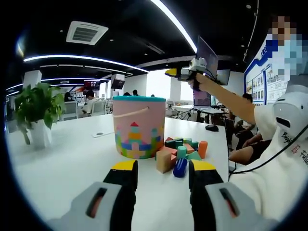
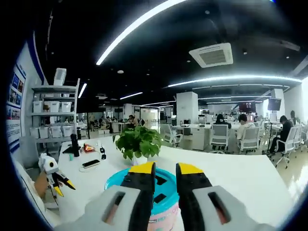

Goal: Arrange the toys in the designated storage area by placing each visible toy with the group until no toy remains scattered across the table.

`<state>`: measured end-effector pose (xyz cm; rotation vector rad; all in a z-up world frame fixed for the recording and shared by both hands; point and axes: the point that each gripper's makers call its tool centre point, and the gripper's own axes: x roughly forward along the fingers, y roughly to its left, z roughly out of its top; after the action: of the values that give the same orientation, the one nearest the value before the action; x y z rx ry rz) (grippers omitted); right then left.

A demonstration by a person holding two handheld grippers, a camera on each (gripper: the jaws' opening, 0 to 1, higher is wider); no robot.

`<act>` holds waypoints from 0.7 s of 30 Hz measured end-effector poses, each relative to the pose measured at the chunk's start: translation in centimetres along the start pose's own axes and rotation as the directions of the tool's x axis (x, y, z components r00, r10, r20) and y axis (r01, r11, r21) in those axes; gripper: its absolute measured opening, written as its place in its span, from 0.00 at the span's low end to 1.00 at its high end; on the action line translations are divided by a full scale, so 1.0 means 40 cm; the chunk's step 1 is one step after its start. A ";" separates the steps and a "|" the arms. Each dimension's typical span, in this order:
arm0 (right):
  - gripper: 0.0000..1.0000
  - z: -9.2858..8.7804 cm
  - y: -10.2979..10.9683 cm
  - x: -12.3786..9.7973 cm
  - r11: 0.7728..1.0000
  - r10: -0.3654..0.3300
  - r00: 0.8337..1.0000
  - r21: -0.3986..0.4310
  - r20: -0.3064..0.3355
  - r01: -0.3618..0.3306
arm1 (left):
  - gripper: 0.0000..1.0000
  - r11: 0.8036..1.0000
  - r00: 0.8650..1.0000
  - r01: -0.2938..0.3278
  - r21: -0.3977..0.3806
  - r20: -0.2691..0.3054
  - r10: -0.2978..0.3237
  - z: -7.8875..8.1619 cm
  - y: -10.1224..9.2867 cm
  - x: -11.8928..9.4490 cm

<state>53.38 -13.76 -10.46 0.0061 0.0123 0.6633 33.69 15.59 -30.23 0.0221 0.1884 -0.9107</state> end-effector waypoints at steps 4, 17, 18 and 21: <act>0.13 -0.017 0.020 -0.040 0.999 0.014 1.000 -0.042 0.012 -0.014 | 0.43 1.000 1.000 -0.003 0.000 0.002 0.003 0.002 0.003 -0.001; 0.28 -0.088 0.141 -0.162 0.969 0.140 0.990 -0.207 0.008 -0.135 | 0.44 0.999 0.999 -0.017 -0.033 0.045 0.019 0.021 0.012 -0.009; 0.30 -0.105 0.121 -0.176 0.959 0.103 0.995 -0.265 0.002 -0.098 | 0.45 0.999 0.998 -0.018 -0.046 0.057 0.021 0.026 0.014 -0.013; 0.30 -0.132 0.119 -0.199 0.956 0.127 0.992 -0.268 -0.005 -0.124 | 0.45 0.999 0.998 -0.024 -0.039 0.058 0.026 0.030 0.011 -0.015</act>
<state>44.10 -14.88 -15.64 -0.2518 -0.0907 0.7878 33.86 16.23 -28.96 -0.0379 0.1506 -0.8815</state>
